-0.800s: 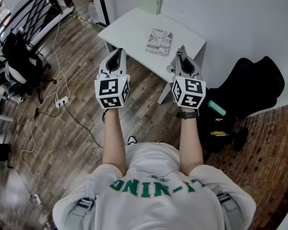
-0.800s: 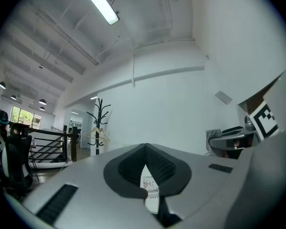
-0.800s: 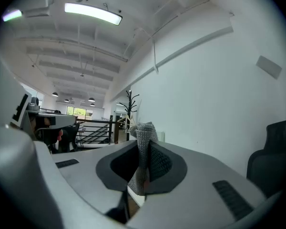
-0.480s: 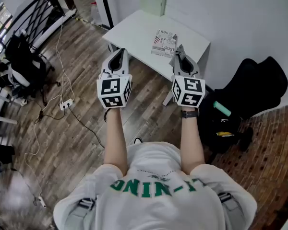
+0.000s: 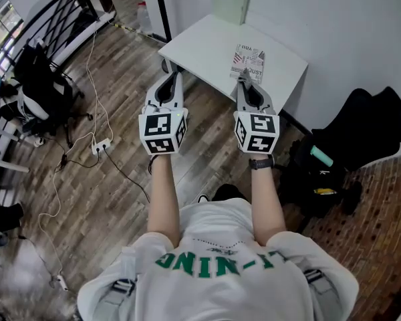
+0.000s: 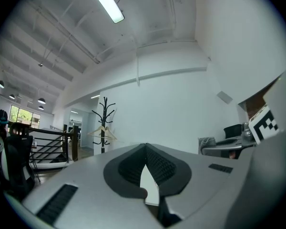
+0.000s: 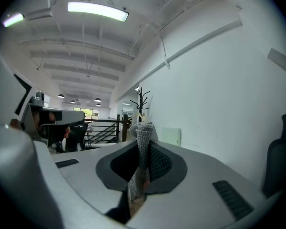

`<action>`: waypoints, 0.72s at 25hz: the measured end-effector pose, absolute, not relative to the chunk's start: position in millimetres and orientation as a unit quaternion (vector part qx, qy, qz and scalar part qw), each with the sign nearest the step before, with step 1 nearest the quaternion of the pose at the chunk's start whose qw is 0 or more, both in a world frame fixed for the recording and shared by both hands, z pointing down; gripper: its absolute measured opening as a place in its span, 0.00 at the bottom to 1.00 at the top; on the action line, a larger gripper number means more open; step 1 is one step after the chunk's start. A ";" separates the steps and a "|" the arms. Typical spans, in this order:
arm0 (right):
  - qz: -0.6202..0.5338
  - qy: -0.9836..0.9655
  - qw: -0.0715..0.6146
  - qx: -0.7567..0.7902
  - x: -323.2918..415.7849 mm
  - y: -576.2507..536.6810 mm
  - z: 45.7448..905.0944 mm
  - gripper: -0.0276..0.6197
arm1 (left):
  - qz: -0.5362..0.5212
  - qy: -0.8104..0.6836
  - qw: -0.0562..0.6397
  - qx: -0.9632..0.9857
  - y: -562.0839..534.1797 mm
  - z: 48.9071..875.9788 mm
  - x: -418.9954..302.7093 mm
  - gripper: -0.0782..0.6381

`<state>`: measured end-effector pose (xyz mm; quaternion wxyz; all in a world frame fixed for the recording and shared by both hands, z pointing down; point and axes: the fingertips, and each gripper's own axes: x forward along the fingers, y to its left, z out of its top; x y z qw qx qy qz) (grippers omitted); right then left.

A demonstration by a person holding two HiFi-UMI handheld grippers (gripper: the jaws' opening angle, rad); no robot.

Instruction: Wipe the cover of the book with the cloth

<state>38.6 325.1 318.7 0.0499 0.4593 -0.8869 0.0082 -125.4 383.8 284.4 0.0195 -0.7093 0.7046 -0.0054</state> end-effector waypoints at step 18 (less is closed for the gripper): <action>0.033 -0.855 0.059 0.513 37.3 113.7 355.6 0.10 | -0.016 0.633 -0.008 -0.774 153.5 324.2 -101.4 0.13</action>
